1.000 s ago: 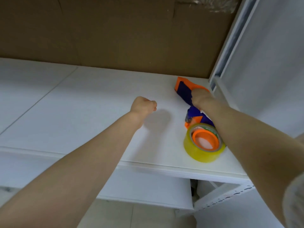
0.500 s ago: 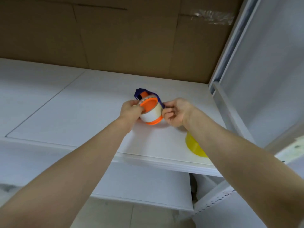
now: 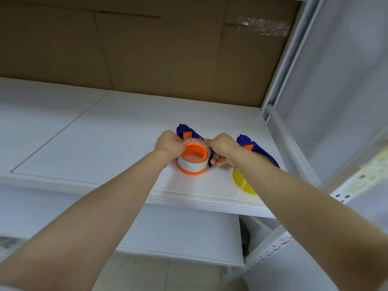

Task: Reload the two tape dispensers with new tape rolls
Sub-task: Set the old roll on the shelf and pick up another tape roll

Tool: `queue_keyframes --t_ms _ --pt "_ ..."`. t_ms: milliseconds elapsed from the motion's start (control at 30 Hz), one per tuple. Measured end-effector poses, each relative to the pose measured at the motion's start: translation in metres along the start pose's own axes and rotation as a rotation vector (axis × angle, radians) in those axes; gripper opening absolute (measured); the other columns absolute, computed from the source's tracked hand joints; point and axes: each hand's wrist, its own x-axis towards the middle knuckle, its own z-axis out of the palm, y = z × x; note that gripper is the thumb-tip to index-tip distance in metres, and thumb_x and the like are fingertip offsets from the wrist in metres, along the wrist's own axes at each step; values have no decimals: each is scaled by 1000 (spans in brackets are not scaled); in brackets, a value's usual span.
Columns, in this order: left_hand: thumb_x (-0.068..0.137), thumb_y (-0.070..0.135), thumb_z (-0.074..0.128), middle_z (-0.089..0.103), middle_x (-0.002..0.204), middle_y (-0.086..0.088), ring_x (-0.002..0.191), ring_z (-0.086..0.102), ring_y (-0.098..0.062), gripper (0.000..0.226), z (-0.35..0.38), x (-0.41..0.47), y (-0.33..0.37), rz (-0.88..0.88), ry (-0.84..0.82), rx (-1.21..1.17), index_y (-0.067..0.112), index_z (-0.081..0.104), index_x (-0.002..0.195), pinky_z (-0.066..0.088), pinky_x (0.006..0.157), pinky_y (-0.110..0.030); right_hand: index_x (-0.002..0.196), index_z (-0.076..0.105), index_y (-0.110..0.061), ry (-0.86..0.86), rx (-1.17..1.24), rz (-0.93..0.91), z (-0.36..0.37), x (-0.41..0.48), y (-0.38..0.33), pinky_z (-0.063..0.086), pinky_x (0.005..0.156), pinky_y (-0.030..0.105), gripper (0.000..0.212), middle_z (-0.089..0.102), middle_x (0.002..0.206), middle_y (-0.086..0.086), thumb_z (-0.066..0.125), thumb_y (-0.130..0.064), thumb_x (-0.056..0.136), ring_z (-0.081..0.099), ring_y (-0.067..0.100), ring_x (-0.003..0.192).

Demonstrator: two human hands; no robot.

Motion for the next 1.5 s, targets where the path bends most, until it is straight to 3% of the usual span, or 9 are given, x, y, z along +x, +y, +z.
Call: queue_keyframes --t_ms 167,400,667,800,900,1067,1300,1400,1500 --pt "76 5 68 63 85 -13 88 64 -33 8 0 -1 2 -17 -16 -79 5 65 83 56 85 -43 120 46 0 -68 84 25 -5 -11 -2 53 44 26 45 57 73 15 37 -38 98 59 19 48" --pt "93 17 55 61 102 -16 89 60 -29 18 -8 -16 12 -149 -104 -402 1 58 102 52 73 -41 135 39 -6 -63 149 45 -7 -22 -4 54 72 44 69 51 127 23 17 -58 95 64 43 99" --pt "97 12 38 65 109 -22 70 66 -27 35 -27 -13 15 -169 -85 -504 -2 48 127 57 43 -30 125 46 -8 -11 -102 31 -2 -12 -2 51 75 42 47 55 86 15 36 -43 96 57 27 61" --pt "95 6 36 65 86 -19 70 65 -28 33 -29 -20 9 -239 -121 -527 -2 50 124 58 56 -38 119 44 -14 -92 -229 -1 0 -14 0 58 74 38 57 55 105 11 62 -50 79 65 29 82" --pt "95 4 39 65 102 -23 72 65 -30 32 -26 -23 11 -251 -102 -606 -3 47 126 59 53 -39 108 46 -11 12 -567 -152 5 -15 -1 48 59 28 45 59 99 11 63 -43 82 58 20 70" --pt "91 -3 44 58 122 -25 88 66 -34 36 -31 -17 14 -197 -33 -668 -3 46 128 58 46 -33 111 57 -4 185 -579 -188 -8 -9 -8 45 75 34 26 63 113 17 51 -17 89 60 33 104" --pt "91 -6 42 54 123 -23 90 62 -33 35 -39 -16 8 -202 34 -641 -3 46 125 57 71 -37 62 45 -14 121 -565 -65 -35 17 -12 46 61 30 30 61 63 10 67 -23 81 55 25 69" --pt "92 -8 39 55 122 -22 93 61 -33 34 -40 -20 2 -210 81 -649 -2 48 124 55 78 -38 91 60 -4 270 -915 -170 -30 19 -22 49 77 34 14 62 98 16 55 -16 88 61 30 92" --pt "93 -9 38 55 115 -21 94 60 -33 36 -46 -25 -3 -247 135 -758 -3 48 126 54 78 -38 98 63 -5 248 -481 -390 -13 18 -43 49 76 35 34 62 105 21 43 -33 95 62 32 88"
